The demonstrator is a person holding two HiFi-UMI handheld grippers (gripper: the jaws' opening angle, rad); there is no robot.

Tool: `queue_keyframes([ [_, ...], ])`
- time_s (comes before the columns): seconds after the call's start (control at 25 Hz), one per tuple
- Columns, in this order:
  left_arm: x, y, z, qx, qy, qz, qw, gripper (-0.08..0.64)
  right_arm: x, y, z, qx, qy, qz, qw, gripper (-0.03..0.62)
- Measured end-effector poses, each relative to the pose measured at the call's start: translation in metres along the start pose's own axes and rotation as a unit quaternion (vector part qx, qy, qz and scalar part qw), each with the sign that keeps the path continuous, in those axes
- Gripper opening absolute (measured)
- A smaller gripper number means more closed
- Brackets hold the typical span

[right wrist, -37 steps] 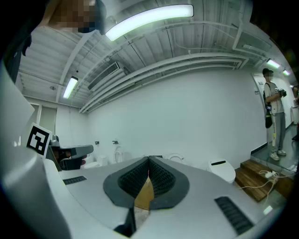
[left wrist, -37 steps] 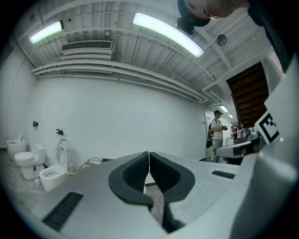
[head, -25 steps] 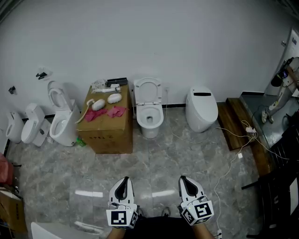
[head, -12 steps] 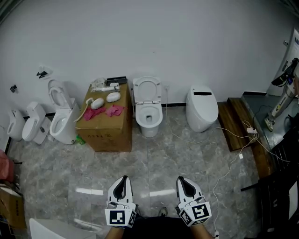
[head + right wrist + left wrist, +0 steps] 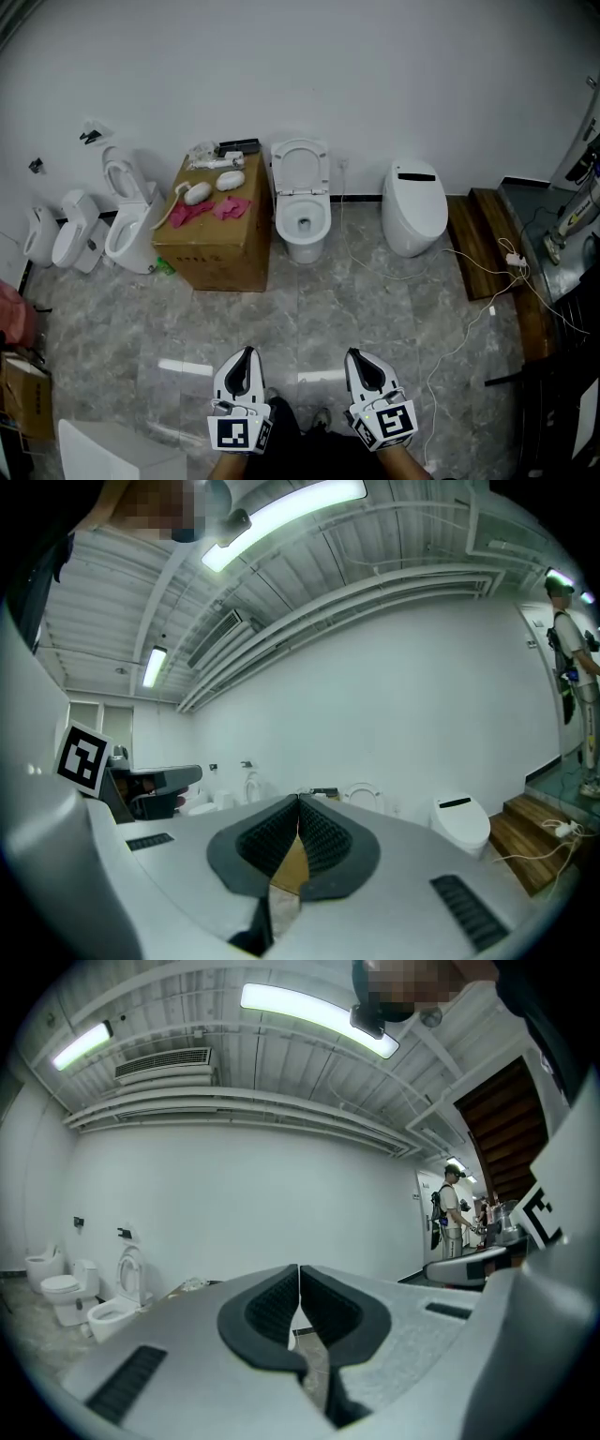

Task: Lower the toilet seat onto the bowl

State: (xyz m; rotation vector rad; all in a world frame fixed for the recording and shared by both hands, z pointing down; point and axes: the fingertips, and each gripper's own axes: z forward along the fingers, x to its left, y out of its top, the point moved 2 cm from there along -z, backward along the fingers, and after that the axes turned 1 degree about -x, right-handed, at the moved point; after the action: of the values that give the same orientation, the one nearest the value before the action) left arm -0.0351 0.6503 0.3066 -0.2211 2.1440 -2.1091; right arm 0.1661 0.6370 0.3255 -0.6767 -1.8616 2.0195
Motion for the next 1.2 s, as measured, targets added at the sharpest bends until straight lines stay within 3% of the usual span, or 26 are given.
queue_keyframes([
  [0.28,0.008,-0.023,0.049,0.031,-0.001,0.012,0.9994,0.012,-0.029,-0.007,0.039,0.010,-0.005,-0.003,1.000,0.026],
  [0.48,0.024,-0.020,0.113,0.009,-0.020,-0.006,0.9998,0.012,-0.049,-0.002,0.092,0.012,-0.013,-0.013,1.000,0.026],
  [0.8,0.079,-0.006,0.233,-0.014,-0.045,-0.015,0.9988,0.012,-0.080,0.010,0.210,0.019,-0.028,-0.022,0.999,0.026],
  [1.2,0.146,-0.013,0.348,0.009,-0.069,-0.009,0.9975,0.012,-0.119,0.006,0.335,0.038,-0.062,-0.006,0.997,0.028],
])
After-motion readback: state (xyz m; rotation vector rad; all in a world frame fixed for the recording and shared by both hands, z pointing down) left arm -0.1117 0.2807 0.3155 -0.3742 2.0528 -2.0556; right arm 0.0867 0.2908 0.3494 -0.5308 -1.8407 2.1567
